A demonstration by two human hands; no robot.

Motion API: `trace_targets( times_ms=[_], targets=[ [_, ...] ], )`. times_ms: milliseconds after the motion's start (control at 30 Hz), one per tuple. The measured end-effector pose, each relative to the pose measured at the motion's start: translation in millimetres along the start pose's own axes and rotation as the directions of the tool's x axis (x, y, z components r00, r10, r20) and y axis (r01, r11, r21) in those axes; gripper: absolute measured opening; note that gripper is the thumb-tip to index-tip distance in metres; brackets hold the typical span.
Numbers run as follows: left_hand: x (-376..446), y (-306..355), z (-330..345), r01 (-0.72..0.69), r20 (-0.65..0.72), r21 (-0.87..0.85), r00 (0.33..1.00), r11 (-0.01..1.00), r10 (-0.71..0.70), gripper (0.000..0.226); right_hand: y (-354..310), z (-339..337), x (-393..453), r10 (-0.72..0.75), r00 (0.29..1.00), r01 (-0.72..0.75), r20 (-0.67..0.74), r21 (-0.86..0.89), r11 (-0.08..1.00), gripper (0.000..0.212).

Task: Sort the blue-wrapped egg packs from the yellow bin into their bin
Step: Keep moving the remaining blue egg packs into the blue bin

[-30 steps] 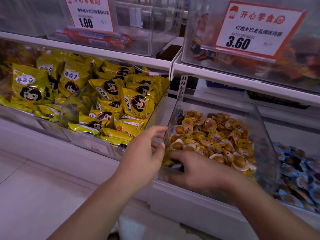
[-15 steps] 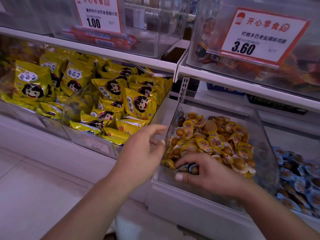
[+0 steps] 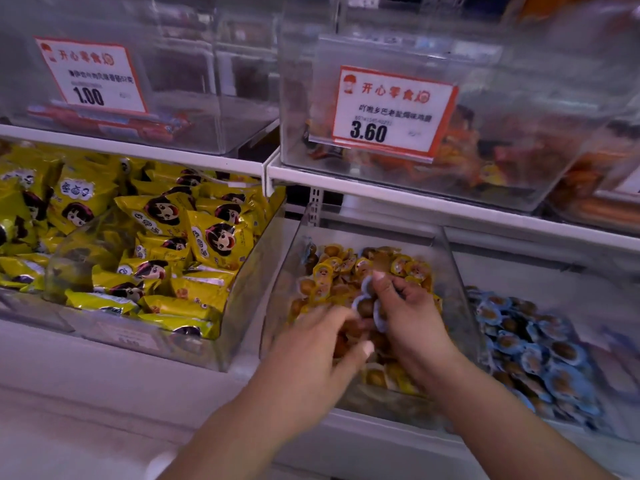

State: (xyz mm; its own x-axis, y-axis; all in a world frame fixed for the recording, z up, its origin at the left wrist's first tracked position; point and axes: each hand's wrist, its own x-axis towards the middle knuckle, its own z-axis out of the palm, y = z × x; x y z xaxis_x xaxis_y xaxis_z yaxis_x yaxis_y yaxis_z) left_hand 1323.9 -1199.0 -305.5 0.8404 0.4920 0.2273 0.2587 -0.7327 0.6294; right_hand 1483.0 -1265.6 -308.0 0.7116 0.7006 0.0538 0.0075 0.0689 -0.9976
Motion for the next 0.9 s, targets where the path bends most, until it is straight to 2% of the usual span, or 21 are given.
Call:
trace_targets(
  times_ms=[33,100,200,267,333,433,567,633,700,767,833,900],
  targets=[
    [2,-2,6,0.012,0.102,0.108,0.995,0.994,-0.023,0.040,-2,-4,-1,0.023,1.000,-0.023,0.003,0.058,0.998,0.041],
    [5,-6,14,0.010,0.195,0.273,0.979,0.962,-0.066,0.047,-8,-13,-3,0.031,0.999,-0.029,-0.019,0.106,0.994,0.049],
    [9,-9,8,0.023,0.282,0.227,0.955,0.974,-0.089,0.058,-19,-25,-5,0.021,0.990,-0.016,-0.141,0.041,0.999,0.050],
    [10,-13,-3,0.068,0.346,0.172,0.930,0.983,-0.125,0.051,-21,-33,-4,-0.037,0.987,0.017,-0.159,-0.124,0.992,0.053],
    [8,-14,-12,0.083,0.370,0.216,0.915,0.973,-0.161,0.045,-20,-35,-6,-0.075,0.991,0.044,-0.111,-0.260,0.965,0.057],
    [6,-12,-15,0.060,0.357,0.287,0.919,0.956,-0.165,0.054,-19,-35,-13,-0.120,0.992,0.123,0.029,-0.327,0.937,0.056],
    [7,-19,-25,0.155,0.355,-0.026,0.925,0.988,-0.135,0.024,-17,-37,-17,-0.156,0.984,0.177,0.087,-0.389,0.904,0.057],
    [5,-27,-33,0.156,0.355,-0.125,0.929,0.980,-0.102,0.026,-19,-39,-18,-0.132,0.988,0.154,0.084,-0.387,0.909,0.057],
    [4,-27,-33,0.161,0.273,-0.251,0.958,0.954,-0.090,0.028,-20,-38,-18,-0.079,0.992,0.110,0.097,-0.371,0.922,0.058],
    [7,-20,-27,0.135,0.066,-0.465,0.991,0.875,-0.117,0.022,-20,-35,-20,-0.014,0.995,0.045,0.094,-0.332,0.942,0.060],
    [13,-8,-18,0.047,-0.151,-0.623,0.972,0.780,-0.179,0.021,-23,-32,-26,0.091,0.991,-0.065,0.095,-0.246,0.967,0.057],
    [20,5,-5,-0.023,-0.270,-0.671,0.939,0.741,-0.215,0.022,-30,-29,-34,0.227,0.961,-0.221,0.157,-0.053,0.974,0.048]
  ],
)
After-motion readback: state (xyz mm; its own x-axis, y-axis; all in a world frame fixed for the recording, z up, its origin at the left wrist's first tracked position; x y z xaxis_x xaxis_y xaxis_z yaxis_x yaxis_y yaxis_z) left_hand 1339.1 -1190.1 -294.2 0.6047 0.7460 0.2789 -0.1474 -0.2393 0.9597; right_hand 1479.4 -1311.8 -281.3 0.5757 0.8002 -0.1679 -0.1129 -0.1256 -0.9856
